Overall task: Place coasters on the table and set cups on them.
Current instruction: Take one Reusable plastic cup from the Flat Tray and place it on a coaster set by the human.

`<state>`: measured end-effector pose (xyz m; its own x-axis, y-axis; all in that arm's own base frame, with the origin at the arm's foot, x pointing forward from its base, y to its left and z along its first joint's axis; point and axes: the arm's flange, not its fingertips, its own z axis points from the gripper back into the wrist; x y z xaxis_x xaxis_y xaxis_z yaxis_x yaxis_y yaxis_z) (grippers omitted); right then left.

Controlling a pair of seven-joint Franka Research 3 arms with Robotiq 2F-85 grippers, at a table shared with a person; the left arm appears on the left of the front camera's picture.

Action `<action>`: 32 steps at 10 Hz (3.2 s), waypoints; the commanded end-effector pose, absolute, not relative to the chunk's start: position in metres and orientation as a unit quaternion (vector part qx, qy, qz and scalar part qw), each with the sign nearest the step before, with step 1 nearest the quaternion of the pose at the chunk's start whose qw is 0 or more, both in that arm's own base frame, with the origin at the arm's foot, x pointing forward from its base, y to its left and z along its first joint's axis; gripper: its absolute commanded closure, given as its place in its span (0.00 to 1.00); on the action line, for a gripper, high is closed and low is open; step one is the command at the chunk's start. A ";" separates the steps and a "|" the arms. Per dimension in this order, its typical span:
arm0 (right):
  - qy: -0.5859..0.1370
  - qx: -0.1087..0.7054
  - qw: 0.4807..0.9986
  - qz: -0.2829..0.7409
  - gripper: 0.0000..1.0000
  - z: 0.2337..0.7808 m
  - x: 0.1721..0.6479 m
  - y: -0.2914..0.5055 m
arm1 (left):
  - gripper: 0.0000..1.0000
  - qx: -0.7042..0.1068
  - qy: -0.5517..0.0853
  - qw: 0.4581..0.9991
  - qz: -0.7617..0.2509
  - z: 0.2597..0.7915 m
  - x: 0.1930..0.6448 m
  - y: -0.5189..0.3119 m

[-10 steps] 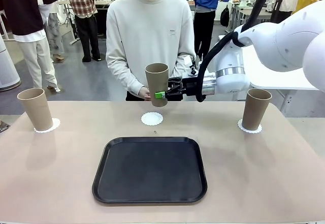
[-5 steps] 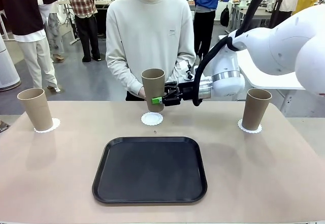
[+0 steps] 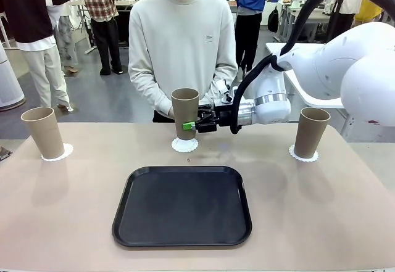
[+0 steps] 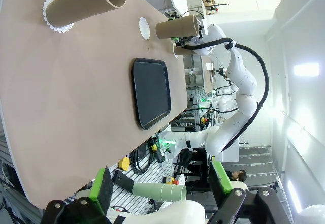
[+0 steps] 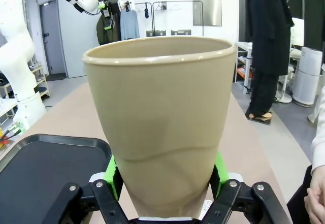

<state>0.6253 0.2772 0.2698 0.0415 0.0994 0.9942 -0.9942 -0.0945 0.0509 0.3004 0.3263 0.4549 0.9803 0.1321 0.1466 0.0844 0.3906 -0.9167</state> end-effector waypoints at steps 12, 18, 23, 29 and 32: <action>-0.395 0.515 0.534 0.542 0.19 0.234 0.651 0.296 | 0.00 -0.553 -0.096 0.827 0.021 0.458 0.299 0.326; -0.397 0.515 0.540 0.534 0.19 0.223 0.664 0.291 | 0.00 -0.553 -0.096 0.827 0.021 0.458 0.299 0.326; -0.370 0.521 0.536 0.552 0.00 0.223 0.659 0.290 | 0.00 -0.553 -0.096 0.827 0.021 0.458 0.299 0.326; -0.364 0.505 0.544 0.563 0.00 0.229 0.659 0.279 | 0.00 -0.553 -0.096 0.827 0.021 0.458 0.299 0.326; -0.365 0.498 0.553 0.560 0.00 0.230 0.660 0.273 | 0.00 -0.553 -0.096 0.827 0.021 0.458 0.299 0.326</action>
<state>0.6579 0.2736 0.2250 0.0894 0.2242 0.9704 -0.9849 -0.1250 0.1196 0.3003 0.3264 0.4549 0.9803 0.1322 0.1466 0.0844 0.3906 -0.9167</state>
